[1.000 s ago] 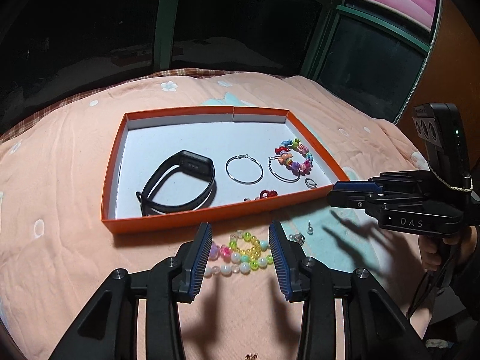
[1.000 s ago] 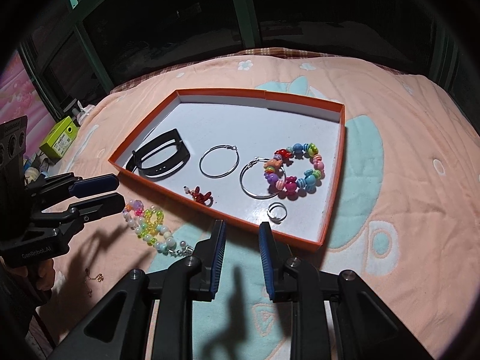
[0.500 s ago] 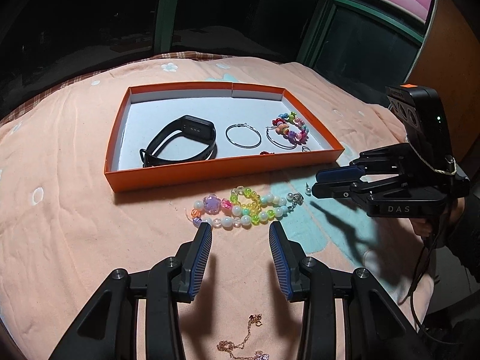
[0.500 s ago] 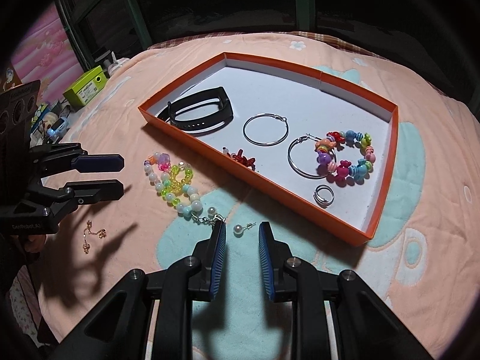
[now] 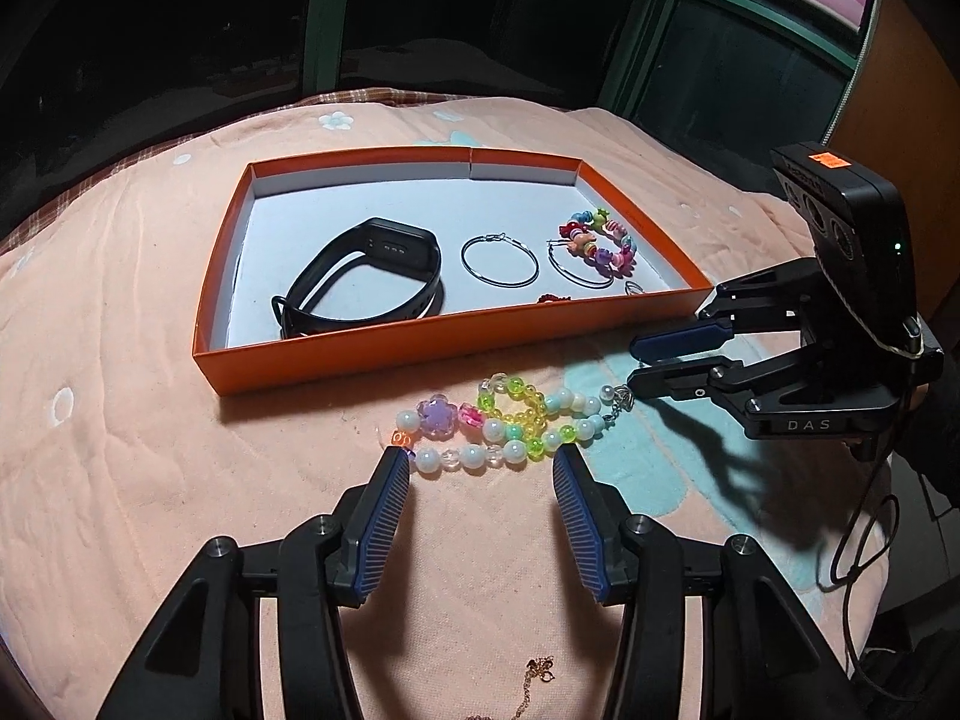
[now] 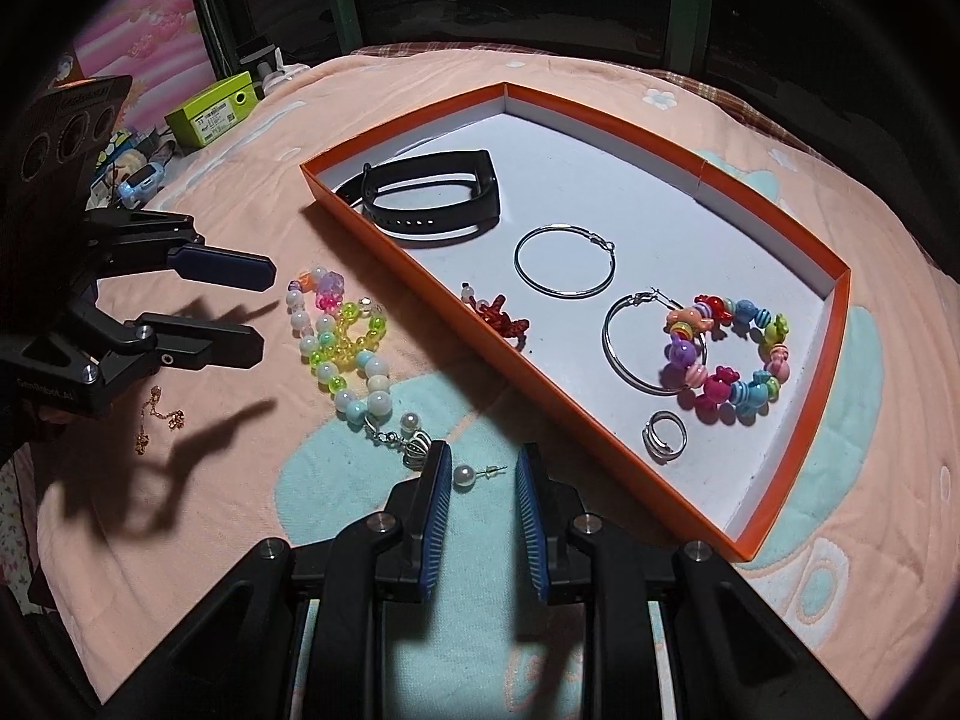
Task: Organize jewelry
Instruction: 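Open both grippers and move them toward the pastel bead bracelet and pearl earring, then grasp the pastel bead bracelet with the left gripper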
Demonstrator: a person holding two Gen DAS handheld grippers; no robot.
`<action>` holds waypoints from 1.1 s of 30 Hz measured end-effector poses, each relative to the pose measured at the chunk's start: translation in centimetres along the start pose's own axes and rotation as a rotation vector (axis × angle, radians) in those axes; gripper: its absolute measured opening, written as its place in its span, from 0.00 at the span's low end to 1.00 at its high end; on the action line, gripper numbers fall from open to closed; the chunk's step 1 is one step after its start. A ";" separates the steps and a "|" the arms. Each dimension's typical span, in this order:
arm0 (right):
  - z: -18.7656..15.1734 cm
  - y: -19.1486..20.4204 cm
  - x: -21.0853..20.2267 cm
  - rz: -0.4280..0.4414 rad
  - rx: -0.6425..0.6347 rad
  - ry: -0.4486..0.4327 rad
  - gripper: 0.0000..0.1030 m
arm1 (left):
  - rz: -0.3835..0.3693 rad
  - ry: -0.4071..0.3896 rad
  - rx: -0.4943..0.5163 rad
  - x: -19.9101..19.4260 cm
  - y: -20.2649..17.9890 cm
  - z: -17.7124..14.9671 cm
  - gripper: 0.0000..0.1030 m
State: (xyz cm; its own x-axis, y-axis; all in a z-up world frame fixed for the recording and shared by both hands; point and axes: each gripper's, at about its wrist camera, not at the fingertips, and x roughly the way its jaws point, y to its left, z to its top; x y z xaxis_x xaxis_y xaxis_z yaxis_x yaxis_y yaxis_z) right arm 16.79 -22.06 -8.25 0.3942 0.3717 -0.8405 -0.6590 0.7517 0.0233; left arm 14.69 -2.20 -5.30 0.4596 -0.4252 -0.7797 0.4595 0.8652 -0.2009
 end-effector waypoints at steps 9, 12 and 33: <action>-0.1 -0.3 -0.1 0.015 0.030 -0.016 0.25 | 0.022 0.006 -0.013 0.5 0.6 -0.1 0.52; -0.1 -0.2 -0.1 0.014 0.037 -0.019 0.25 | 0.029 -0.002 -0.032 0.5 1.2 0.0 0.52; -0.4 -0.5 -0.3 0.017 0.081 -0.035 0.25 | -0.032 0.007 0.103 2.2 2.7 2.2 0.31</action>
State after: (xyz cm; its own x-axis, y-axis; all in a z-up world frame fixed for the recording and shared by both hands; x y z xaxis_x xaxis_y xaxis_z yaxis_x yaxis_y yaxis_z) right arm 16.75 -22.78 -8.23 0.4064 0.4027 -0.8202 -0.6123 0.7863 0.0827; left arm 18.57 -1.40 -6.30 0.4388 -0.4498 -0.7779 0.5494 0.8193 -0.1639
